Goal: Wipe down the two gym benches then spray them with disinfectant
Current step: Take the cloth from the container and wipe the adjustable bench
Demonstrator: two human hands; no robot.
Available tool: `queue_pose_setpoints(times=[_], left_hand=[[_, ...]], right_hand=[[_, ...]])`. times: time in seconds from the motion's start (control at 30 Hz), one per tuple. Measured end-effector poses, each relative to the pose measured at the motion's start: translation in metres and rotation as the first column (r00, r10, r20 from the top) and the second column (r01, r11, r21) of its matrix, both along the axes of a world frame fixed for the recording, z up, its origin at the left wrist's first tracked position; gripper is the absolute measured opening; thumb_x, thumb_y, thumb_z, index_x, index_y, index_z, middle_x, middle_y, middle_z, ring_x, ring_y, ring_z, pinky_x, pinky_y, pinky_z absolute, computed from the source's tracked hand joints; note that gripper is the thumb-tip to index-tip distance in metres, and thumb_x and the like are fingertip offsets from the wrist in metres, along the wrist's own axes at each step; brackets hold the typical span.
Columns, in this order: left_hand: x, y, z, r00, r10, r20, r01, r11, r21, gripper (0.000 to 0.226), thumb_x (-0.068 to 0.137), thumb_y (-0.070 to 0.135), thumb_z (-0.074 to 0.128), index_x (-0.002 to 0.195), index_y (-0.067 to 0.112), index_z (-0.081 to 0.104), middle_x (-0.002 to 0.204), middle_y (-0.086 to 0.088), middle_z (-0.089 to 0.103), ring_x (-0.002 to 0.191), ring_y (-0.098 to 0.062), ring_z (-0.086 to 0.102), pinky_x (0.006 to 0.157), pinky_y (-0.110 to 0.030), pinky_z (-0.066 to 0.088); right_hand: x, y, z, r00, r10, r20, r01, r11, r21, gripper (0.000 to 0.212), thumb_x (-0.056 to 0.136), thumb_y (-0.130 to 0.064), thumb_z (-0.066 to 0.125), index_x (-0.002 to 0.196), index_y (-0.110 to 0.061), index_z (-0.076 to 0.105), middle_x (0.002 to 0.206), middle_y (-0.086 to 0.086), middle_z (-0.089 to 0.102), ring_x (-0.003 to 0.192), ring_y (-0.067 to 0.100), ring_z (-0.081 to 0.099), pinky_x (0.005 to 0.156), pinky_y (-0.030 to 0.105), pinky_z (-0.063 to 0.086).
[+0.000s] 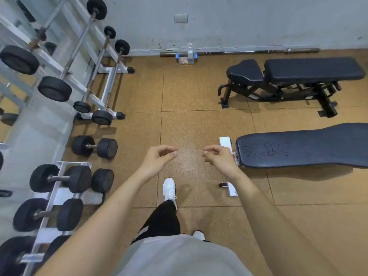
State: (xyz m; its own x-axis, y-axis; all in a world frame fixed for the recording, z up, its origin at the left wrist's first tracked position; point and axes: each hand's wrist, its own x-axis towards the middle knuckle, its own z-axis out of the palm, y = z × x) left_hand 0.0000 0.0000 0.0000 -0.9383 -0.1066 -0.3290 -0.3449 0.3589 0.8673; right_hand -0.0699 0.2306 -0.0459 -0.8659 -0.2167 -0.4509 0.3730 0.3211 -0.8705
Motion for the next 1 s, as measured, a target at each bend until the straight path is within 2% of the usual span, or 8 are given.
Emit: queue_pose_setpoints(times=[0.13,0.23,0.33,0.47,0.67,0.83,0.93,1.0], left_hand=[[-0.04,-0.029,-0.031,0.996,0.061,0.062,-0.063,0.998,0.026,0.017,0.097,0.011,0.068,0.112,0.008,0.074,0.105,0.01,0.071,0.085,0.02,0.062,0.074,0.003,0.041],[-0.083,-0.058,-0.049,0.987,0.12,0.106,-0.13,0.987,0.094,0.015,0.097,0.009,0.068,0.11,0.01,0.076,0.107,0.008,0.072,0.095,0.006,0.064,0.082,-0.005,0.045],[-0.127,-0.09,-0.064,0.973,0.154,0.175,-0.177,0.976,0.127,0.014,0.096,0.013,0.069,0.103,0.024,0.076,0.108,0.009,0.074,0.103,-0.004,0.066,0.097,-0.023,0.05],[-0.195,-0.124,-0.071,0.974,0.124,0.19,-0.144,0.985,0.095,0.013,0.097,0.021,0.068,0.1,0.032,0.074,0.106,0.013,0.075,0.105,-0.006,0.067,0.098,-0.027,0.049],[-0.325,-0.156,-0.077,0.961,0.086,0.262,-0.103,0.993,0.053,0.013,0.096,0.017,0.068,0.102,0.024,0.076,0.108,0.004,0.076,0.108,-0.016,0.068,0.105,-0.039,0.05],[-0.466,-0.167,-0.089,0.961,0.037,0.276,-0.042,0.999,0.012,0.013,0.097,0.014,0.067,0.106,0.016,0.077,0.109,-0.001,0.075,0.109,-0.02,0.067,0.102,-0.035,0.048],[-0.562,-0.171,-0.092,0.959,0.009,0.283,-0.005,1.0,-0.013,0.01,0.097,0.015,0.067,0.101,0.015,0.076,0.109,-0.003,0.076,0.105,-0.019,0.067,0.093,-0.027,0.048],[-0.623,-0.173,-0.087,0.953,0.003,0.303,0.004,1.0,-0.021,0.011,0.098,0.012,0.066,0.101,0.012,0.076,0.11,-0.002,0.075,0.105,-0.016,0.066,0.094,-0.026,0.048]], right_hand=[[-0.042,-0.025,-0.025,0.994,0.055,0.096,-0.062,0.995,0.08,0.009,0.095,-0.012,0.068,0.103,-0.015,0.07,0.091,0.014,0.07,0.077,0.018,0.064,0.068,0.022,0.048],[-0.091,-0.051,-0.035,0.989,0.091,0.118,-0.109,0.981,0.159,0.016,0.095,-0.014,0.069,0.11,-0.011,0.072,0.099,0.014,0.073,0.076,0.016,0.066,0.066,0.019,0.048],[-0.142,-0.077,-0.044,0.971,0.147,0.191,-0.192,0.952,0.239,0.019,0.096,-0.015,0.067,0.114,-0.011,0.07,0.105,0.014,0.074,0.081,0.017,0.068,0.07,0.022,0.05],[-0.213,-0.114,-0.05,0.96,0.202,0.195,-0.252,0.926,0.281,0.018,0.096,-0.019,0.066,0.114,-0.015,0.069,0.099,0.008,0.074,0.082,0.015,0.068,0.075,0.026,0.052],[-0.321,-0.155,-0.053,0.96,0.189,0.207,-0.239,0.938,0.251,0.019,0.094,-0.02,0.067,0.112,-0.016,0.07,0.098,0.006,0.073,0.084,0.018,0.068,0.086,0.033,0.052],[-0.44,-0.171,-0.072,0.966,0.179,0.188,-0.217,0.955,0.204,0.006,0.095,-0.015,0.068,0.1,-0.017,0.067,0.081,0.0,0.063,0.077,0.015,0.059,0.081,0.028,0.046],[-0.528,-0.174,-0.083,0.972,0.145,0.184,-0.179,0.967,0.184,0.009,0.093,-0.016,0.07,0.095,-0.025,0.069,0.087,0.002,0.068,0.084,0.019,0.064,0.09,0.035,0.05],[-0.588,-0.174,-0.085,0.97,0.156,0.184,-0.191,0.962,0.194,0.012,0.094,-0.018,0.07,0.105,-0.018,0.071,0.097,0.004,0.071,0.091,0.019,0.067,0.091,0.032,0.051]])
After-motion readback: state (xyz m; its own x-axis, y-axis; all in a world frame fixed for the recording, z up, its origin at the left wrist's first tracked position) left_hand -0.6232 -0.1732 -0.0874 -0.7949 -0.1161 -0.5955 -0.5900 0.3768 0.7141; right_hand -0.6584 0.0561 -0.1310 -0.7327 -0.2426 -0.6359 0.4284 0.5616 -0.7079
